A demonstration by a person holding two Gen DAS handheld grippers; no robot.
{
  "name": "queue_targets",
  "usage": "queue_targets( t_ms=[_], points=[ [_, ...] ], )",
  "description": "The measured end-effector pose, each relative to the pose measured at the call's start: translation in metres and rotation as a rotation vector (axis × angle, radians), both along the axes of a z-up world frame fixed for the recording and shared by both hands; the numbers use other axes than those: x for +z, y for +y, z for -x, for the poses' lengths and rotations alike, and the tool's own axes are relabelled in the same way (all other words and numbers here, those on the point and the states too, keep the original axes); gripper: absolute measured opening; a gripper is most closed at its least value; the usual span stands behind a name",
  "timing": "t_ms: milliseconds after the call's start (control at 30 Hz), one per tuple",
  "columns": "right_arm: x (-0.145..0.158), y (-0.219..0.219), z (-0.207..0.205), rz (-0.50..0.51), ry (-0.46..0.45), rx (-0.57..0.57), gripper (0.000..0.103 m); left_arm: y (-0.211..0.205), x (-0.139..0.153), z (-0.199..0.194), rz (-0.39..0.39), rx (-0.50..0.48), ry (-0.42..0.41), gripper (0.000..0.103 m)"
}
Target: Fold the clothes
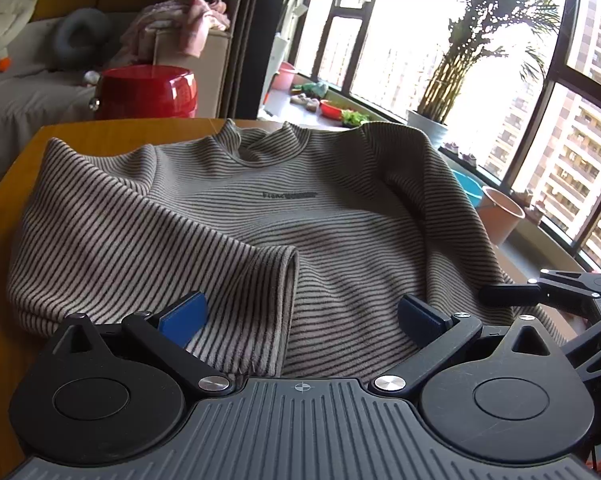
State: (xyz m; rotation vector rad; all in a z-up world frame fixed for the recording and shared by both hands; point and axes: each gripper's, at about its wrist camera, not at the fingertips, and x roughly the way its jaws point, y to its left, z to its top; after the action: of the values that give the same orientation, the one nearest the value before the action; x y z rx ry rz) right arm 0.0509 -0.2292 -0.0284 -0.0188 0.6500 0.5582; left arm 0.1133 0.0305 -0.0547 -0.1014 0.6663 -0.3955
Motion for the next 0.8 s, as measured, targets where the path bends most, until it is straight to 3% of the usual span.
queue_targets(
  t_ms=[100, 200, 300, 367, 433, 533, 667, 800],
  points=[
    [0.016, -0.011, -0.005, -0.103, 0.026, -0.022, 0.078, -0.001, 0.003, -0.001, 0.001, -0.013, 0.001, 0.103],
    [0.035, -0.021, -0.025, -0.167, -0.027, -0.105, 0.078, 0.001, 0.008, -0.007, 0.056, -0.055, -0.019, 0.103],
    [0.035, -0.02, -0.063, -0.172, -0.042, -0.211, 0.078, 0.002, 0.01, -0.016, 0.123, -0.093, -0.052, 0.103],
    [0.025, -0.017, -0.091, -0.182, 0.011, -0.273, 0.078, 0.004, 0.002, -0.025, 0.147, -0.075, -0.043, 0.103],
    [0.013, -0.012, -0.111, -0.18, 0.055, -0.347, 0.078, 0.01, -0.004, -0.03, 0.201, -0.056, -0.012, 0.103],
    [0.001, 0.001, -0.116, -0.157, 0.016, -0.389, 0.079, 0.02, -0.006, -0.03, 0.268, -0.048, -0.013, 0.103],
    [-0.005, 0.028, -0.118, -0.031, -0.038, -0.362, 0.09, 0.023, -0.007, -0.031, 0.29, -0.047, -0.01, 0.103],
    [-0.006, 0.032, -0.122, 0.0, -0.024, -0.332, 0.094, 0.021, -0.007, -0.03, 0.291, -0.047, -0.013, 0.103]
  ],
)
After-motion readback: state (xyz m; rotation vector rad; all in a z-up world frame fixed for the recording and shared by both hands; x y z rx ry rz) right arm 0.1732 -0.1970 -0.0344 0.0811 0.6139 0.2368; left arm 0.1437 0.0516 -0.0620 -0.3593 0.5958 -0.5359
